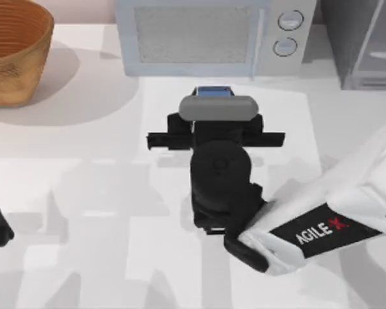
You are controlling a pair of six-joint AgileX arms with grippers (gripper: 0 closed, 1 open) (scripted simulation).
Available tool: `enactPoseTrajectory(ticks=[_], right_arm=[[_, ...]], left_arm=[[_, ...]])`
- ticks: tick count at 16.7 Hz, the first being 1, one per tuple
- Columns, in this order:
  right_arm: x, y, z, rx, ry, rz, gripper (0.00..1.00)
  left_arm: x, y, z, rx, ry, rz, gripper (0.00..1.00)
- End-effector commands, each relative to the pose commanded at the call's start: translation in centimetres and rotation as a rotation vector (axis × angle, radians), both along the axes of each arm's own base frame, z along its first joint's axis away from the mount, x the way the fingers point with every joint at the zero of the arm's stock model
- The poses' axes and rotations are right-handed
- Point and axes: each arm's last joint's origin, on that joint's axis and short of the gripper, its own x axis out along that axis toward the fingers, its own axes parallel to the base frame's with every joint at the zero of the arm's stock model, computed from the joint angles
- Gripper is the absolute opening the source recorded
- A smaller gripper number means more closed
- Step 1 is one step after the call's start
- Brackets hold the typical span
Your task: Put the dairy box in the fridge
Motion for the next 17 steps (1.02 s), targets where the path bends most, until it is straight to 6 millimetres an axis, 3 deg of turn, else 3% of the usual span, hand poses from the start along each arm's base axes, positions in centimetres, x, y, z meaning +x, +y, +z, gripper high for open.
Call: enactPoseTrajectory(ticks=[2, 4, 11, 14, 17], right_arm=[[-0.2, -0.3, 2.4, 0.001, 0.0, -0.001, 0.0], [-0.4, -0.5, 3.7, -0.002, 0.003, -0.003, 0.0], [-0.3, -1.1, 4.3, -0.004, 0.004, 0.003, 0.0], [-0.2, -3.5, 6.1, -0.026, 0.017, 0.017, 0.0], [-0.4, -7.7, 8.7, -0.044, 0.028, 0.026, 0.0]], left_arm=[[0.0, 0.0, 0.0, 0.0, 0.0, 0.0, 1.0], [0.0, 0.0, 0.0, 0.0, 0.0, 0.0, 1.0], [0.0, 0.0, 0.0, 0.0, 0.0, 0.0, 1.0], [0.0, 0.0, 0.0, 0.0, 0.0, 0.0, 1.0], [0.0, 0.0, 0.0, 0.0, 0.0, 0.0, 1.0]])
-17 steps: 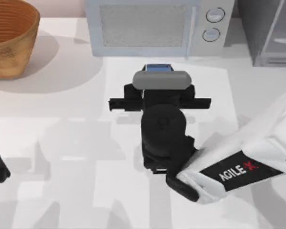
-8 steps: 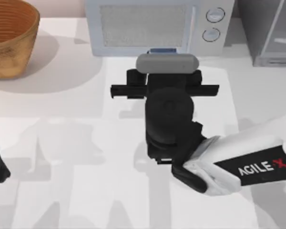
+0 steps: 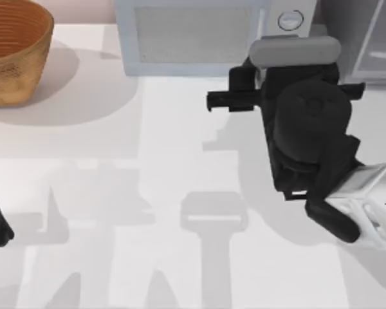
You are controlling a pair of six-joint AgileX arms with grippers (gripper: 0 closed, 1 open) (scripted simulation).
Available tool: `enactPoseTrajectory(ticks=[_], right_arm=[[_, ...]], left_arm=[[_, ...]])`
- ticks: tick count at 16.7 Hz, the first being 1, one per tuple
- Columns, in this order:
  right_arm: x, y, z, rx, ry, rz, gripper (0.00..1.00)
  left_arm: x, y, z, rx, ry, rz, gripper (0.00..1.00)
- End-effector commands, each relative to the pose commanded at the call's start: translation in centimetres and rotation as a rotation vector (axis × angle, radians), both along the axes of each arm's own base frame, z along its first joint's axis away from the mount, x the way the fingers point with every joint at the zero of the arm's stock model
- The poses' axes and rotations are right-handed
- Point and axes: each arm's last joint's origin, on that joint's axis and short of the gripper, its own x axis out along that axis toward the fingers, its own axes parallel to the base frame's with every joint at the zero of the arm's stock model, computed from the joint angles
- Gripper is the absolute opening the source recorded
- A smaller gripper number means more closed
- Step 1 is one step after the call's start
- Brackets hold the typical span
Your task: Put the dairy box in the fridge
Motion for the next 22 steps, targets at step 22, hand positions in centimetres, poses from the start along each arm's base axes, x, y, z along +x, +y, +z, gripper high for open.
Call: enactPoseTrajectory(ticks=[22], right_arm=[[-15.8, -23.1, -4.1, 0.04, -0.025, -0.022, 0.0]], left_arm=[[0.0, 0.0, 0.0, 0.0, 0.0, 0.0, 1.0]])
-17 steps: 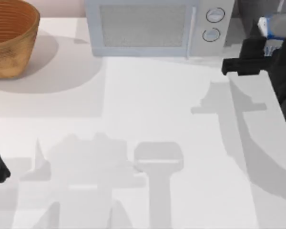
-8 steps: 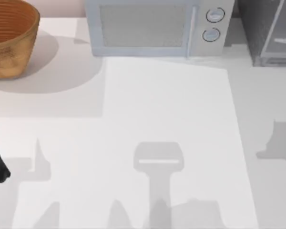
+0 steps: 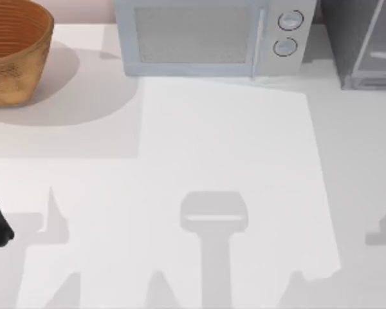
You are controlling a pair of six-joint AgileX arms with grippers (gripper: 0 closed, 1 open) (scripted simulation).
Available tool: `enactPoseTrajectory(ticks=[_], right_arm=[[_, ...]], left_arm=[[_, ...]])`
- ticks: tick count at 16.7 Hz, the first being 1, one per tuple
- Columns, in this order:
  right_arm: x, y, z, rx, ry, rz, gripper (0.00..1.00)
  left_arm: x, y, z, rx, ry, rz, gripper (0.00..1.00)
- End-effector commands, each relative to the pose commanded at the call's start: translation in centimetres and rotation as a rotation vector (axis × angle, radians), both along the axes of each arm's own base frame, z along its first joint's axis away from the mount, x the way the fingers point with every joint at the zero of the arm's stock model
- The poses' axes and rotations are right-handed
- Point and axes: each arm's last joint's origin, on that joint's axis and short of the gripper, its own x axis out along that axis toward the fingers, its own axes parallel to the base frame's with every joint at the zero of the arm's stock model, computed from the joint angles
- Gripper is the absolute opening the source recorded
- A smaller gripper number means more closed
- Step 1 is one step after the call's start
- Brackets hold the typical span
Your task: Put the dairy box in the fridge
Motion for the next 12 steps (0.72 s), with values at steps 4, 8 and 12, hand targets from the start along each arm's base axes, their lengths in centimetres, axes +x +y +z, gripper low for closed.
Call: enactPoseTrajectory(ticks=[4, 8, 12], right_arm=[[0.0, 0.0, 0.0, 0.001, 0.002, 0.002, 0.0], [0.2, 0.0, 1.3, 0.002, -0.023, 0.008, 0.0], [1.7, -0.3, 5.1, -0.002, -0.067, 0.014, 0.0]], left_arm=[[0.0, 0.0, 0.0, 0.0, 0.0, 0.0, 1.0], [0.0, 0.0, 0.0, 0.0, 0.0, 0.0, 1.0], [0.0, 0.0, 0.0, 0.0, 0.0, 0.0, 1.0]])
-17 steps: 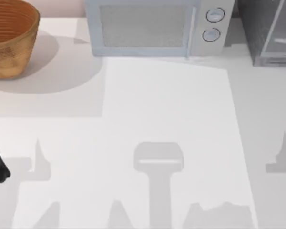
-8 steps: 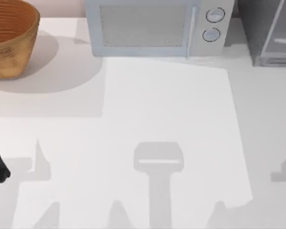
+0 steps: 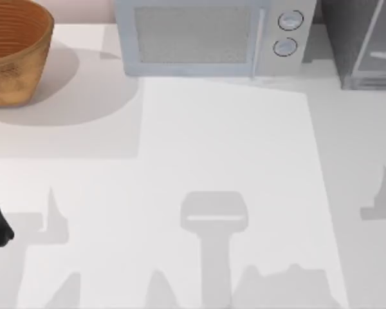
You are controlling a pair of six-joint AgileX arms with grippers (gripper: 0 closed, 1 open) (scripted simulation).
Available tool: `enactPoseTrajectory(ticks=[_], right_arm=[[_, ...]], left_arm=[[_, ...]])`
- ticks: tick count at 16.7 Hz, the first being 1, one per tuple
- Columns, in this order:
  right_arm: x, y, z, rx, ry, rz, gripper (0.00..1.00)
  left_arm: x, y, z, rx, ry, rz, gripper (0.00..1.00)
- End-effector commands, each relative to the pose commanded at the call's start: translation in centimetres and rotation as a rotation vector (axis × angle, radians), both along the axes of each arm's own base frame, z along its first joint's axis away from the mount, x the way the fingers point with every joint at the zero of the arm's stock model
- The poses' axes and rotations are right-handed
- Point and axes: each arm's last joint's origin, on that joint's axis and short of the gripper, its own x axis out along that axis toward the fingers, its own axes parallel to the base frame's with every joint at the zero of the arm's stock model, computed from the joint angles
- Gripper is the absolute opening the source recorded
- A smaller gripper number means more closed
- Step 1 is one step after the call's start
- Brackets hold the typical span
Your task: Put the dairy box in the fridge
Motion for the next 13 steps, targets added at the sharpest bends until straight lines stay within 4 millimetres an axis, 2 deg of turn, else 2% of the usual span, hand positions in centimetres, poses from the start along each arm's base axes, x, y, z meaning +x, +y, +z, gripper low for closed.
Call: enactPoseTrajectory(ticks=[3, 5, 7, 10, 13], right_arm=[[3.1, -0.5, 2.9, -0.007, -0.008, -0.001, 0.0], [6.3, -1.2, 4.2, -0.011, -0.001, -0.003, 0.0], [10.1, -2.1, 4.6, -0.014, 0.012, -0.006, 0.0], [16.3, -4.0, 3.1, -0.013, 0.037, -0.009, 0.0], [21.8, -6.2, -0.7, -0.007, 0.063, -0.011, 0.0]], left_arm=[[0.0, 0.0, 0.0, 0.0, 0.0, 0.0, 1.0], [0.0, 0.0, 0.0, 0.0, 0.0, 0.0, 1.0], [0.0, 0.0, 0.0, 0.0, 0.0, 0.0, 1.0], [0.0, 0.0, 0.0, 0.0, 0.0, 0.0, 1.0], [0.0, 0.0, 0.0, 0.0, 0.0, 0.0, 1.0]])
